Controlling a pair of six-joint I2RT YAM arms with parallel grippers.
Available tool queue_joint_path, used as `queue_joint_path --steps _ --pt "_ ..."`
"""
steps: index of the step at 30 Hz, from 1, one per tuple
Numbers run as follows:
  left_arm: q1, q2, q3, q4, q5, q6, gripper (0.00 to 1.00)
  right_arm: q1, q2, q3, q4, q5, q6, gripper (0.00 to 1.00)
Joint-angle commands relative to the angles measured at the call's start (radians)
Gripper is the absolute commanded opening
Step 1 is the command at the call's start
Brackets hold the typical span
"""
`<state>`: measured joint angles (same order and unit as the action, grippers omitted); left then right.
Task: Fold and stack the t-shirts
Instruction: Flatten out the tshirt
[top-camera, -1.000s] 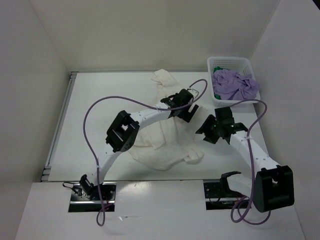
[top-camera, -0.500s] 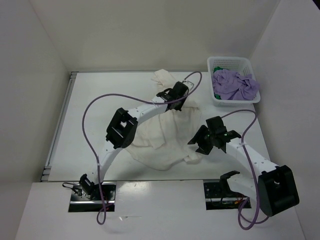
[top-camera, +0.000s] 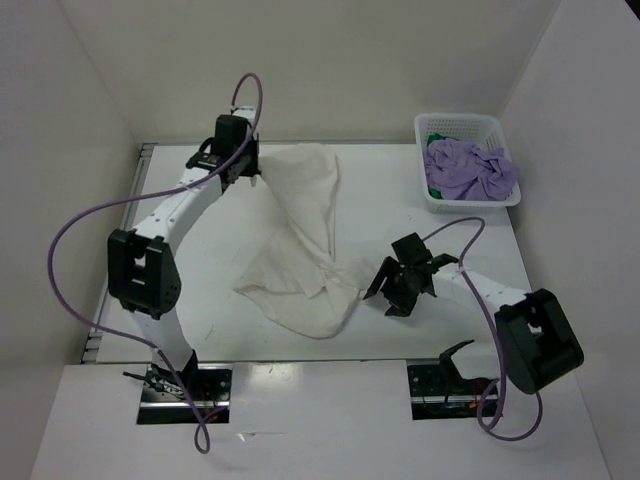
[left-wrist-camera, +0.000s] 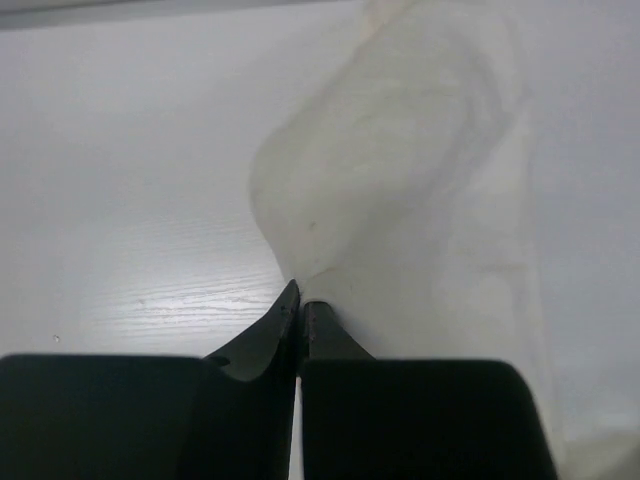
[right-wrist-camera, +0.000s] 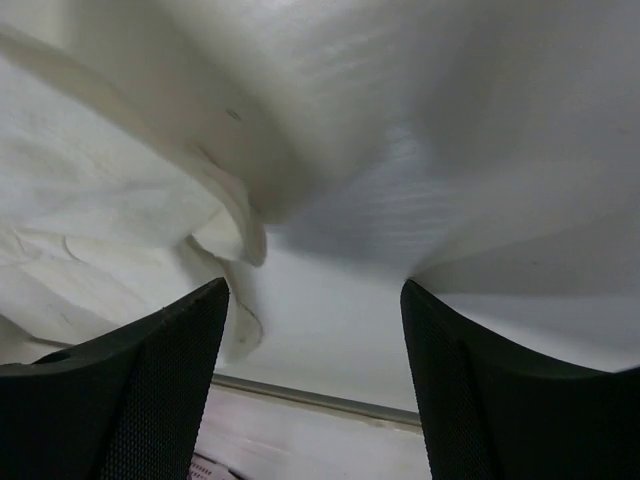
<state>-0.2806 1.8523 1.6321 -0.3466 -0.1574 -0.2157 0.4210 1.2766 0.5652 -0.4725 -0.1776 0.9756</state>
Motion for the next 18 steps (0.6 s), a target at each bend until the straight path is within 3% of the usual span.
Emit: queue_joint_path --steps 1,3,7,10,13,18 --pt "-0.029 -0.129 -0.031 0.014 0.074 -0.033 0.00 0.022 0.081 0.080 0.020 0.015 -0.012 0.76" --pt "-0.029 -0.168 -0.031 -0.008 0.088 -0.033 0.00 0.032 0.157 0.146 0.043 0.064 -0.023 0.74" --pt "-0.020 -0.231 -0.031 -0.051 0.088 -0.044 0.00 0.032 0.332 0.338 0.107 0.176 -0.090 0.27" --pt "-0.020 -0.283 -0.031 -0.083 0.088 -0.044 0.00 0.032 0.375 0.462 0.146 0.197 -0.129 0.08" --pt "-0.011 -0.330 -0.019 -0.121 0.067 -0.053 0.00 0.032 0.337 0.574 0.091 0.236 -0.181 0.00" --pt "0.023 -0.399 0.098 -0.167 0.032 -0.063 0.00 0.032 0.161 0.783 0.012 0.311 -0.279 0.00"
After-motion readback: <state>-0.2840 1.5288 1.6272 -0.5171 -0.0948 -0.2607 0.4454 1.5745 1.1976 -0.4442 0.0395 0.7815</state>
